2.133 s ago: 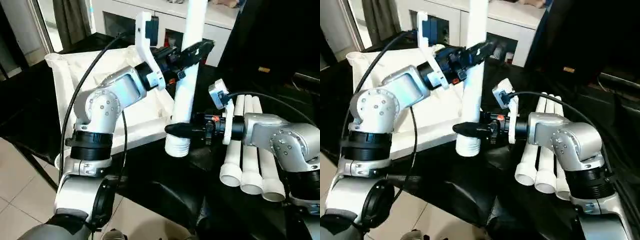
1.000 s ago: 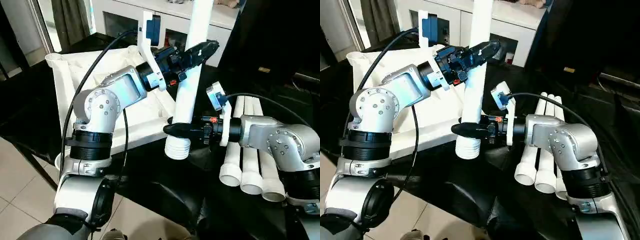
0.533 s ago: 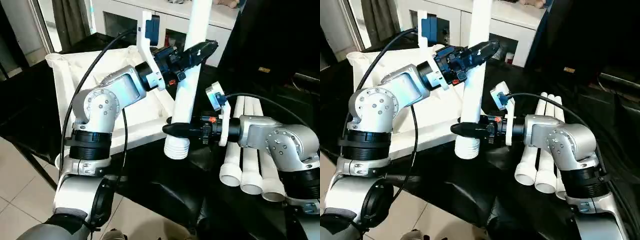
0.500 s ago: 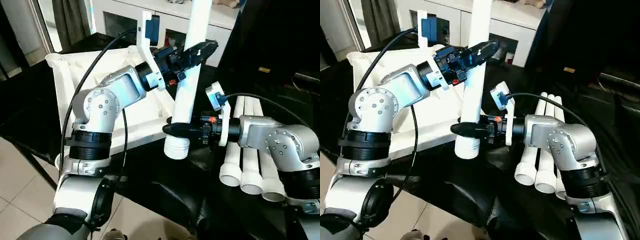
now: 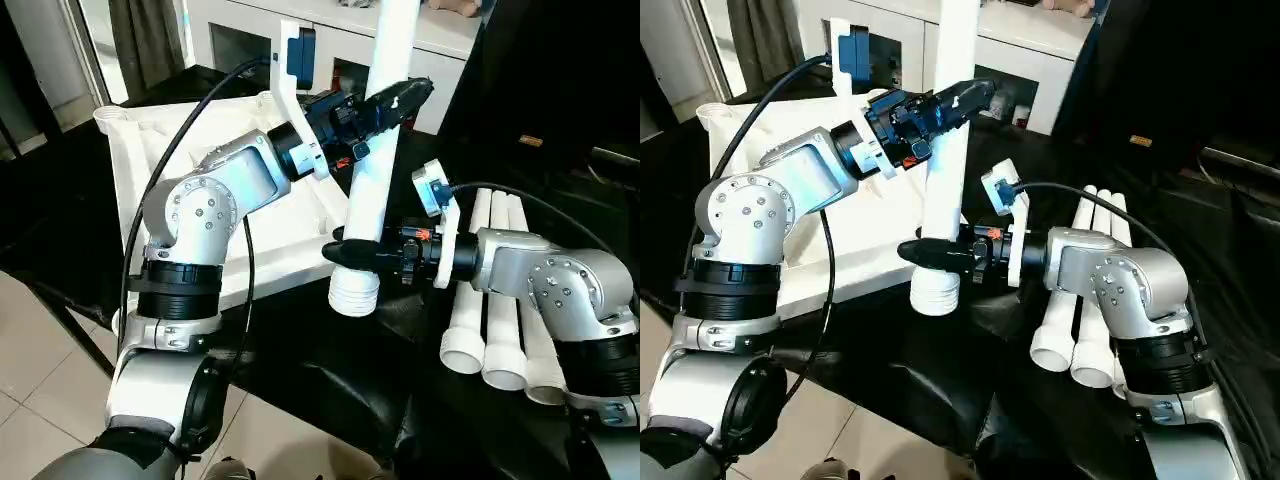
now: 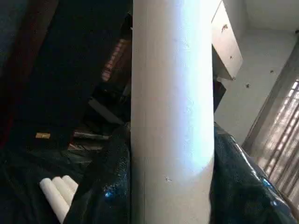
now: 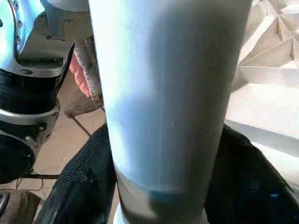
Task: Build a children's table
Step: Pick table leg
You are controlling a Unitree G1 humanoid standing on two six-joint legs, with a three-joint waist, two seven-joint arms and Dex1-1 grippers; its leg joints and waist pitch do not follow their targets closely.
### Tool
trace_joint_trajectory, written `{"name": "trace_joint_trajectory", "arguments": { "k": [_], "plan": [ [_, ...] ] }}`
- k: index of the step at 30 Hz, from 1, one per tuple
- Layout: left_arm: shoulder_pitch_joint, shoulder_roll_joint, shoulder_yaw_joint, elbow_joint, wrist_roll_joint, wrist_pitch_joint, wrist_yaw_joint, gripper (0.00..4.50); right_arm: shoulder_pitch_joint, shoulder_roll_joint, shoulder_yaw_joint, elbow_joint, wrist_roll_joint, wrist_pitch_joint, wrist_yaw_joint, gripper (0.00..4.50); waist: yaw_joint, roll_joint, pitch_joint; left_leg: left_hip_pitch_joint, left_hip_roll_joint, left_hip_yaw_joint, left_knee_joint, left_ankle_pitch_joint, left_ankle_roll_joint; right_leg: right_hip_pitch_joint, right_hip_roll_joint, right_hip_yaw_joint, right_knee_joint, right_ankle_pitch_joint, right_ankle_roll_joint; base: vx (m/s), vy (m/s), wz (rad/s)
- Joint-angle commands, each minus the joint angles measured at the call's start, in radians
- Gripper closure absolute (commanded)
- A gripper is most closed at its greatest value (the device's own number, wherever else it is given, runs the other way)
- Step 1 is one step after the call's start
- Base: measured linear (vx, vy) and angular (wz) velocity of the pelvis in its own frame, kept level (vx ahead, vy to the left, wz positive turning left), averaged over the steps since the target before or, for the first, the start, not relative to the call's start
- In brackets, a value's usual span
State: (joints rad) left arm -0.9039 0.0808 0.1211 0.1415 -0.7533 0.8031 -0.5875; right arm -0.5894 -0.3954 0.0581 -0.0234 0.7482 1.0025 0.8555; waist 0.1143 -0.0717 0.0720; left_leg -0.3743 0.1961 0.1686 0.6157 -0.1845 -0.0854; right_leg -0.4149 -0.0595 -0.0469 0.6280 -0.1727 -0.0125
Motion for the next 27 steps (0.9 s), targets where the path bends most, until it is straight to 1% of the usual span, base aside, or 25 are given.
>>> {"name": "trace_joint_trajectory", "arguments": {
  "k": [1,2,4,5,8,12,13,17,19,20,24,25,26,27],
  "plan": [
    [-0.017,-0.002,-0.001,-0.018,-0.013,-0.002,-0.010,2.75,-0.012,-0.003,-0.022,0.003,0.013,0.014,-0.001,1.87,0.003,0.001,-0.083,0.006,0.022,-0.002,-0.066,-0.083,-0.009,0.069,-0.067,0.038,-0.069,-0.175,-0.165,0.000,0.000,0.00],
    [-0.017,-0.002,-0.001,-0.018,-0.013,-0.002,-0.010,2.75,-0.012,-0.003,-0.023,0.002,0.013,0.014,-0.001,2.06,0.003,0.000,-0.083,0.006,0.022,-0.002,-0.066,-0.082,-0.010,0.069,-0.067,0.038,-0.069,-0.175,-0.164,0.000,0.000,0.00],
    [-0.017,-0.003,-0.001,-0.018,-0.014,-0.002,-0.010,2.75,-0.010,-0.003,-0.024,0.002,0.015,0.017,-0.003,2.14,0.003,0.002,-0.083,0.006,0.022,-0.002,-0.066,-0.080,-0.009,0.069,-0.067,0.038,-0.069,-0.170,-0.165,0.000,0.000,0.00],
    [-0.017,-0.003,-0.001,-0.017,-0.013,-0.003,-0.010,2.75,-0.009,-0.003,-0.025,0.001,0.016,0.018,-0.004,2.28,0.003,0.002,-0.084,0.006,0.022,-0.002,-0.066,-0.079,-0.008,0.069,-0.067,0.038,-0.068,-0.164,-0.167,0.000,0.000,0.00],
    [-0.018,-0.004,-0.001,-0.014,-0.012,-0.005,-0.009,2.75,-0.007,-0.002,-0.026,0.000,0.017,0.020,-0.005,2.53,0.003,0.002,-0.084,0.006,0.022,-0.002,-0.066,-0.082,-0.010,0.069,-0.067,0.038,-0.068,-0.165,-0.169,0.000,0.000,0.00],
    [-0.018,-0.006,-0.001,-0.013,-0.011,-0.007,-0.009,2.75,-0.005,-0.001,-0.027,-0.001,0.017,0.019,-0.005,2.57,0.003,0.002,-0.083,0.007,0.022,-0.002,-0.066,-0.081,-0.009,0.069,-0.067,0.038,-0.068,-0.163,-0.170,0.000,0.000,0.00],
    [-0.018,-0.007,0.000,-0.012,-0.011,-0.008,-0.008,2.75,-0.004,-0.001,-0.026,-0.003,0.016,0.020,-0.005,2.57,0.003,0.000,-0.083,0.007,0.022,-0.002,-0.066,-0.082,-0.009,0.070,-0.068,0.038,-0.069,-0.170,-0.168,0.000,0.000,0.00],
    [-0.019,-0.007,0.003,-0.011,-0.012,-0.009,-0.006,2.75,-0.003,0.000,-0.023,-0.004,0.014,0.019,-0.004,2.59,0.003,0.000,-0.083,0.006,0.022,-0.002,-0.066,-0.081,-0.009,0.069,-0.067,0.038,-0.069,-0.177,-0.164,0.000,0.000,0.00],
    [-0.018,-0.008,0.004,-0.012,-0.012,-0.009,-0.002,2.75,-0.002,0.000,-0.022,-0.005,0.014,0.019,-0.004,2.59,0.003,-0.001,-0.083,0.005,0.021,-0.002,-0.066,-0.078,-0.008,0.069,-0.068,0.039,-0.069,-0.175,-0.162,0.000,0.000,0.00],
    [-0.017,-0.008,0.004,-0.013,-0.012,-0.009,-0.002,2.75,-0.002,0.000,-0.022,-0.005,0.013,0.018,-0.004,2.59,0.003,0.000,-0.083,0.007,0.023,-0.002,-0.066,-0.078,-0.008,0.068,-0.068,0.039,-0.069,-0.175,-0.163,0.000,0.000,0.00],
    [-0.017,-0.010,0.006,-0.012,-0.010,-0.009,0.007,2.75,-0.002,0.000,-0.022,-0.006,0.014,0.019,-0.003,2.59,0.003,-0.001,-0.083,0.006,0.022,-0.001,-0.065,-0.078,-0.008,0.069,-0.068,0.039,-0.069,-0.174,-0.163,0.000,0.000,0.00],
    [-0.019,-0.011,0.010,-0.009,-0.006,-0.012,0.017,2.75,-0.002,0.001,-0.023,-0.006,0.015,0.019,-0.003,2.59,0.003,0.000,-0.084,0.006,0.022,-0.002,-0.065,-0.076,-0.008,0.069,-0.067,0.039,-0.068,-0.169,-0.164,0.000,0.000,0.00],
    [-0.021,-0.014,0.014,-0.005,-0.002,-0.016,0.029,2.19,-0.002,0.001,-0.023,-0.006,0.015,0.019,-0.002,2.59,0.003,0.000,-0.083,0.006,0.022,-0.002,-0.065,-0.076,-0.007,0.069,-0.067,0.039,-0.068,-0.167,-0.164,0.000,0.000,0.00],
    [-0.033,-0.025,0.052,0.017,-0.048,0.031,0.057,2.05,-0.002,0.005,-0.026,-0.006,0.016,0.019,-0.007,2.59,0.003,0.002,-0.083,0.006,0.022,-0.002,-0.065,-0.078,-0.009,0.069,-0.067,0.039,-0.068,-0.166,-0.166,0.000,0.000,0.00]
  ]
}}
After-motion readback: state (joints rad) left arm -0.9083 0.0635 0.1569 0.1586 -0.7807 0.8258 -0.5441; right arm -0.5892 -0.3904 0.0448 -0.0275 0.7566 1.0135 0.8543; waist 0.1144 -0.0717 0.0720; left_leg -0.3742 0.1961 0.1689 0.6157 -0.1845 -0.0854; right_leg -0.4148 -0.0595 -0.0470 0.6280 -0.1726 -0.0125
